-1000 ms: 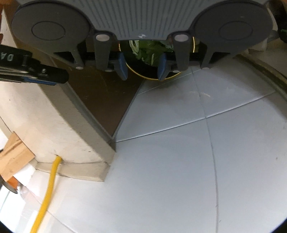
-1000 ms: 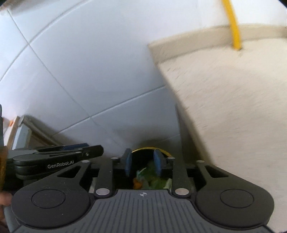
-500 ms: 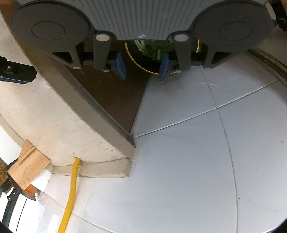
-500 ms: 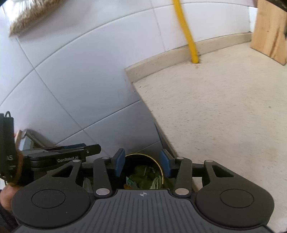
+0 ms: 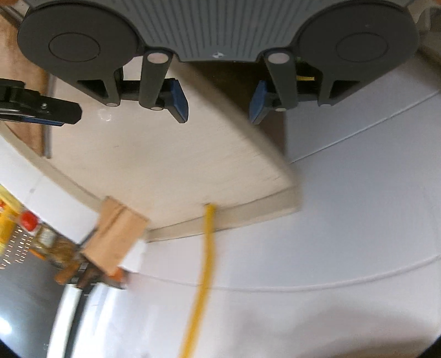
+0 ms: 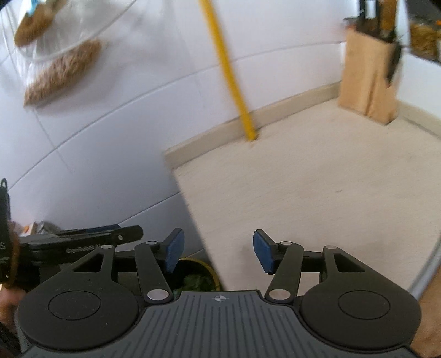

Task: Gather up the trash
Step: 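Raise both open grippers back up over the cleared counter, then lower both open grippers back toward the black bin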

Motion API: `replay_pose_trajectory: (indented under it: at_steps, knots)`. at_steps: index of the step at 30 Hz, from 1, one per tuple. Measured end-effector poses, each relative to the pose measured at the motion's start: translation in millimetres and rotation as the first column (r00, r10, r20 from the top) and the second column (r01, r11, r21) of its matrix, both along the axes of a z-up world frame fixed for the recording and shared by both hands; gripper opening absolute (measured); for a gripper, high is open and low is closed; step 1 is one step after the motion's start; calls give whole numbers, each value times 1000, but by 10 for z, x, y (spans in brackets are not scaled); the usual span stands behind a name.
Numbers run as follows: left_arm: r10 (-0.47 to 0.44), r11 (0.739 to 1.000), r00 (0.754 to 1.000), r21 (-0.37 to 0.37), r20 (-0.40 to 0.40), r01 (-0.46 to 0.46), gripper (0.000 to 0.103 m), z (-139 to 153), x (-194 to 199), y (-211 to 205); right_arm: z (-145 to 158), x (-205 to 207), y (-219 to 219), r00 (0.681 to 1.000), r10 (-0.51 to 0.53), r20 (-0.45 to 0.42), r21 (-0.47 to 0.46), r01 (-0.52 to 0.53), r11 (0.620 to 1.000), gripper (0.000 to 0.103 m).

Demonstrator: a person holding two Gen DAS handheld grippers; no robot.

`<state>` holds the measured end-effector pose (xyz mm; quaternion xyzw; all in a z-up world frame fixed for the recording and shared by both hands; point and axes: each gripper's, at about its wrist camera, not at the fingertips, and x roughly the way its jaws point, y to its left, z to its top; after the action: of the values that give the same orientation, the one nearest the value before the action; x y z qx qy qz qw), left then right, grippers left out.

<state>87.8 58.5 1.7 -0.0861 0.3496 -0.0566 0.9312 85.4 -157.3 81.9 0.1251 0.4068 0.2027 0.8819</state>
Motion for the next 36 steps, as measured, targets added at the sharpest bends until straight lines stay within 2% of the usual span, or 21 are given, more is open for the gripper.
replay_pose_trajectory:
  at_steps: [7, 18, 25, 36]
  knots:
    - [-147, 989, 988, 2, 40, 147, 43, 191, 96, -634, 108, -168, -601, 991, -128, 37, -7, 128, 992, 65]
    - [-336, 942, 939, 6, 72, 337, 44, 381, 126, -1449, 151, -477, -1342, 942, -328, 67, -19, 330, 944, 68]
    - [-388, 921, 919, 6, 72, 389, 44, 409, 98, -1673, 155, -588, -1544, 919, -387, 69, -23, 389, 921, 69]
    - [-439, 898, 896, 16, 61, 439, 44, 412, 26, -1919, 209, -640, -1612, 909, -409, 80, -69, 414, 908, 70]
